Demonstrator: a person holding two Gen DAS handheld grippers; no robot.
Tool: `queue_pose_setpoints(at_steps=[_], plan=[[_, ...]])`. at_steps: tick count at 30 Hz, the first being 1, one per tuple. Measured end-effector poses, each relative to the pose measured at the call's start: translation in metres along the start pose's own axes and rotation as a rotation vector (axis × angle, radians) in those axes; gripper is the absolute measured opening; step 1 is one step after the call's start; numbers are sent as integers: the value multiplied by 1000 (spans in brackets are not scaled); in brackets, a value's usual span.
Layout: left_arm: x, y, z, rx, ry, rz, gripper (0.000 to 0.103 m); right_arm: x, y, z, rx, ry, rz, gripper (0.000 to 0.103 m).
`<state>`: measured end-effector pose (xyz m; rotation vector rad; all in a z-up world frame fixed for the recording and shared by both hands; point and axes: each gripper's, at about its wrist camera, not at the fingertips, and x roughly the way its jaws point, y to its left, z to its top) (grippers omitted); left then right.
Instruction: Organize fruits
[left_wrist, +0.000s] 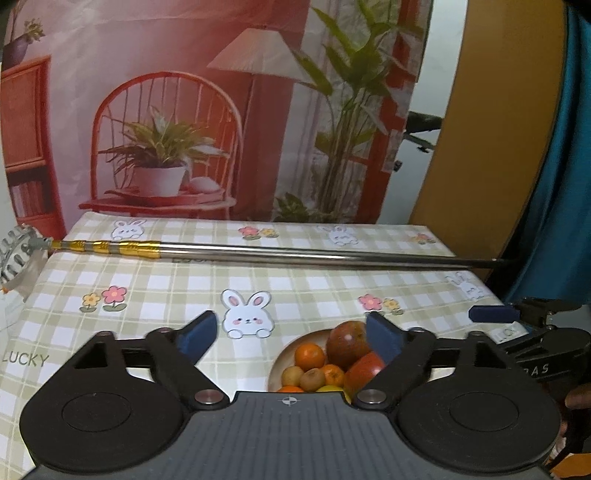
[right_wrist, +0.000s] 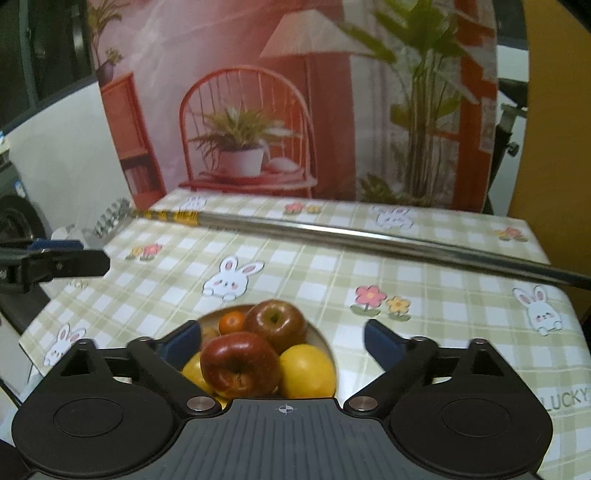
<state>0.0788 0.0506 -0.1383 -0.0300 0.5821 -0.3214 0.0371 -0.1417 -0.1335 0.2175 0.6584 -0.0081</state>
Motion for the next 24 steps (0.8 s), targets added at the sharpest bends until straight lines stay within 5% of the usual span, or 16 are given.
queue_pose_setpoints(at_steps=[11, 24], plan=[[-22, -18, 13, 49, -64, -15, 99, -44, -12, 14, 74, -124, -34, 102], [-73, -41, 47, 109, -236, 9, 100, -101, -7, 44, 66, -295, -72, 103]])
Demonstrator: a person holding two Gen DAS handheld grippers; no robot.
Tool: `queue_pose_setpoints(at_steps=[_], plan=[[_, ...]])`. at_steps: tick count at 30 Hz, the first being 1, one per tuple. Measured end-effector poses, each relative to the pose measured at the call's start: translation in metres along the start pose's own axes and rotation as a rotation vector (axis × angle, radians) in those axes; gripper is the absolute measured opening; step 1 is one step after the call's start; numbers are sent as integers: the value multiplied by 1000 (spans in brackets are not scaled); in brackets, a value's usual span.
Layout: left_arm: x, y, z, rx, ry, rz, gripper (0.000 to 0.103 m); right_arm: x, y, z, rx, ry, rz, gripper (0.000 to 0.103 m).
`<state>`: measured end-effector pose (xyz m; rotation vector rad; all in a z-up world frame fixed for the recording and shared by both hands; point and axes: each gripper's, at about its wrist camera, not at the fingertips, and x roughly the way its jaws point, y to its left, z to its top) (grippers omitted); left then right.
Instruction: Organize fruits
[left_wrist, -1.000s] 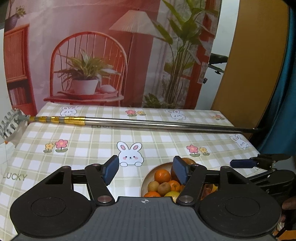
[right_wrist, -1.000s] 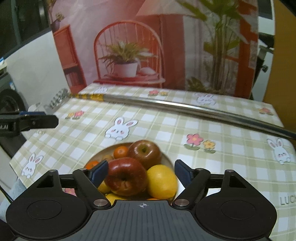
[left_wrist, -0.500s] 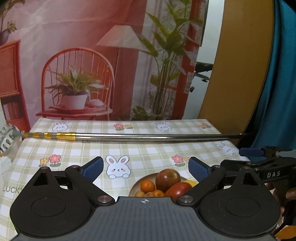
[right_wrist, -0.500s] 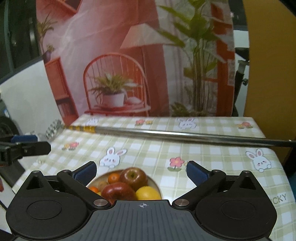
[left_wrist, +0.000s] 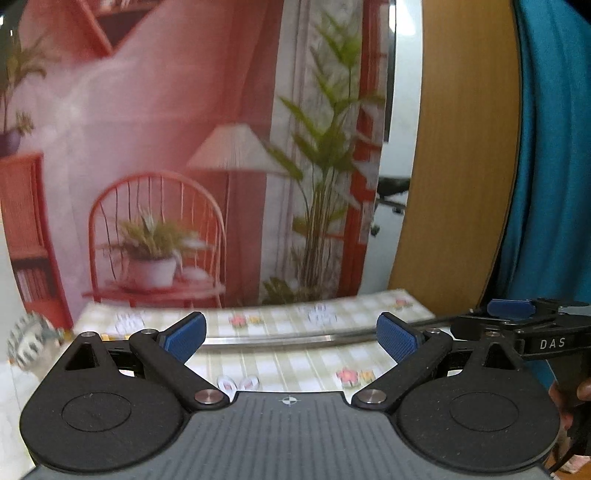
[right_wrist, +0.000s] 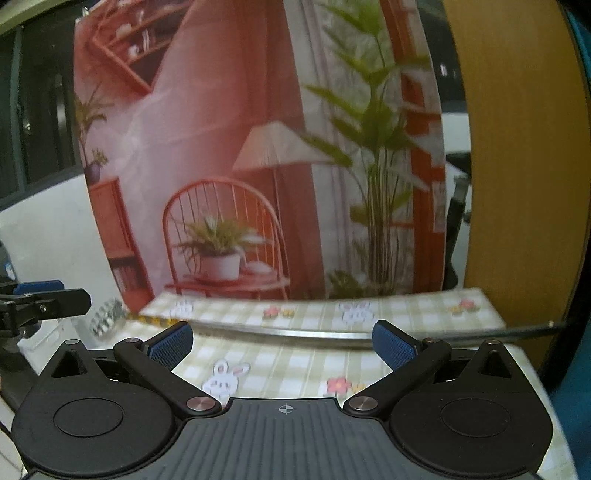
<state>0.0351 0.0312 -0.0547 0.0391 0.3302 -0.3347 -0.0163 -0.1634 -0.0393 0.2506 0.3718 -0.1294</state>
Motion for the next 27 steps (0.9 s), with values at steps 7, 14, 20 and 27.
queue_pose_setpoints(at_steps=[7, 14, 20, 27], plan=[[-27, -14, 27, 26, -121, 20, 103, -24, 10, 28, -26, -113, -14, 103], [-44, -22, 33, 28, -166, 14, 103, -39, 14, 40, -41, -164, -14, 103], [-45, -22, 34, 23, -159, 31, 103, -43, 20, 40, -53, -176, -19, 103], [-44, -20, 36, 22, -163, 37, 103, -47, 22, 39, -59, -186, -26, 103]])
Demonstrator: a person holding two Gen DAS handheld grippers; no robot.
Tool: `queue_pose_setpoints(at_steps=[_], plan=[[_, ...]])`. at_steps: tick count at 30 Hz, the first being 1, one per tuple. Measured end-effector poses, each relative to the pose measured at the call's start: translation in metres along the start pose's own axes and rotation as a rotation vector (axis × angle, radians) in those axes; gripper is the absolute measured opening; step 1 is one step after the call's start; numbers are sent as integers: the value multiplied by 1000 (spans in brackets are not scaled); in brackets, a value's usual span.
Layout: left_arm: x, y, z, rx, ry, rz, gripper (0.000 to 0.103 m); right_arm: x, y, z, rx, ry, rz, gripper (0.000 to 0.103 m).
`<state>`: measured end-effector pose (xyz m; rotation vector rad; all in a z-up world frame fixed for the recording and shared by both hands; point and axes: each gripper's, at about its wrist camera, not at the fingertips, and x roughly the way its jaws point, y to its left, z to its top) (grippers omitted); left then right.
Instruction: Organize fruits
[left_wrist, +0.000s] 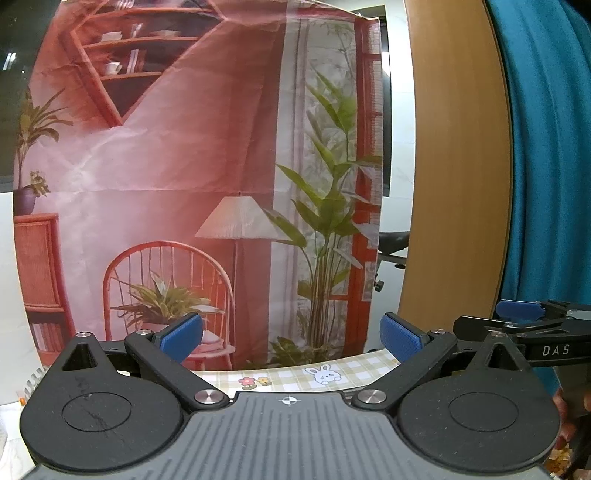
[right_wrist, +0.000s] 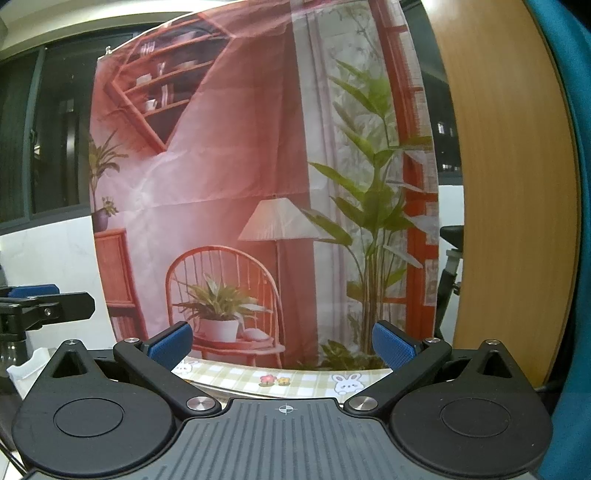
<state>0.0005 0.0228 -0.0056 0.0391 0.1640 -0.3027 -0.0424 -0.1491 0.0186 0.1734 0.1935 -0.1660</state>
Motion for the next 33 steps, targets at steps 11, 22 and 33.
queue_pose_setpoints(at_steps=[11, 22, 33], plan=[[0, 1, 2, -1, -2, 4, 103, -1, -2, 1, -3, -5, -1, 103], [-1, 0, 1, -1, -1, 3, 103, -2, -2, 2, -3, -5, -1, 103], [-2, 0, 3, -7, 3, 3, 103, -3, -3, 3, -2, -3, -3, 103]])
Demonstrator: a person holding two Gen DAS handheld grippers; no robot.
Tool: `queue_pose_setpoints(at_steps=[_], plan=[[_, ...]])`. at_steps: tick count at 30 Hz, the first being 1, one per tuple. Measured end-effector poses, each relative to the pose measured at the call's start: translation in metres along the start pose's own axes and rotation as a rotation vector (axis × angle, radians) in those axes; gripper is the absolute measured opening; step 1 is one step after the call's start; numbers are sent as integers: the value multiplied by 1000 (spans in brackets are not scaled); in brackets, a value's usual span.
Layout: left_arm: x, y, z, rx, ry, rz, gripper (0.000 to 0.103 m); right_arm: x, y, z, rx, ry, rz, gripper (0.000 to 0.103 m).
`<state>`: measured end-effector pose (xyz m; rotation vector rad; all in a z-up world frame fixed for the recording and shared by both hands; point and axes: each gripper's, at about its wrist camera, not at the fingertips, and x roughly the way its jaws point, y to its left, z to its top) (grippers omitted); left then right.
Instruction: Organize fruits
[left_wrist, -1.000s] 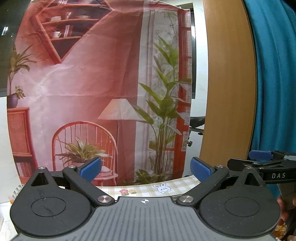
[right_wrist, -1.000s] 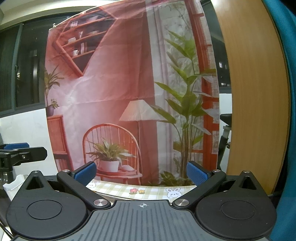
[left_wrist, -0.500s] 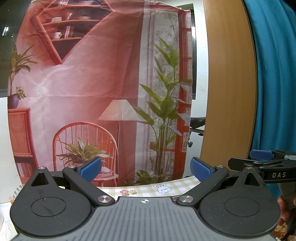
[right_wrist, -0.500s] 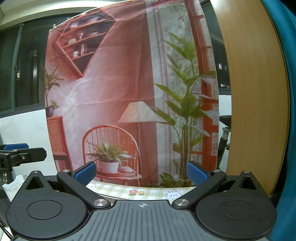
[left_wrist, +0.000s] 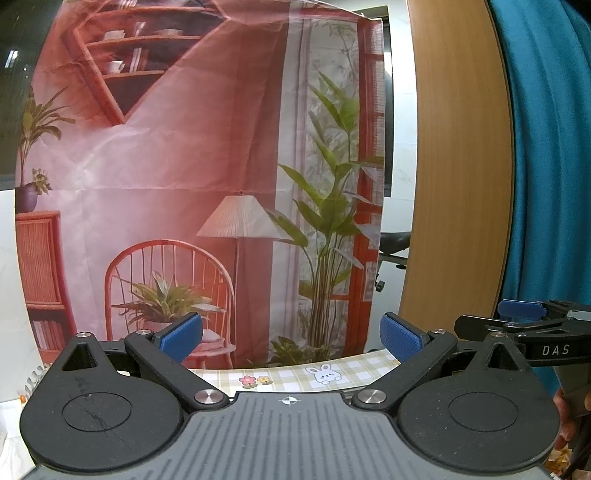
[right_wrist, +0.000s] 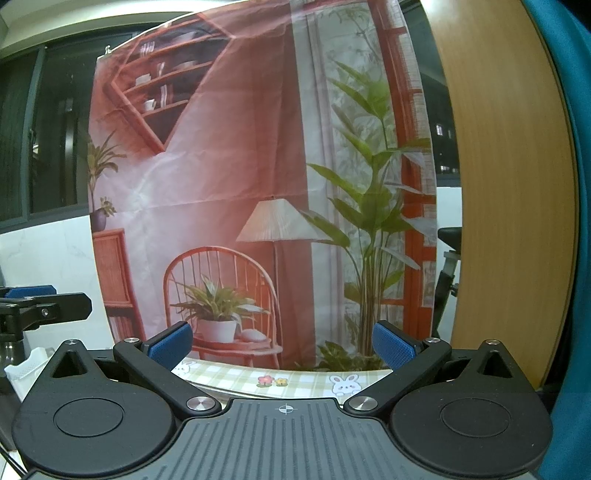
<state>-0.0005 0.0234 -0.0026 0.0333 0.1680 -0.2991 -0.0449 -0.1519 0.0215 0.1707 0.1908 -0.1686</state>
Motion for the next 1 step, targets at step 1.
queue_pose_setpoints(at_steps=[1], plan=[[0, 0, 0, 0, 0, 0, 103, 0, 0, 0, 0, 0, 0, 103]])
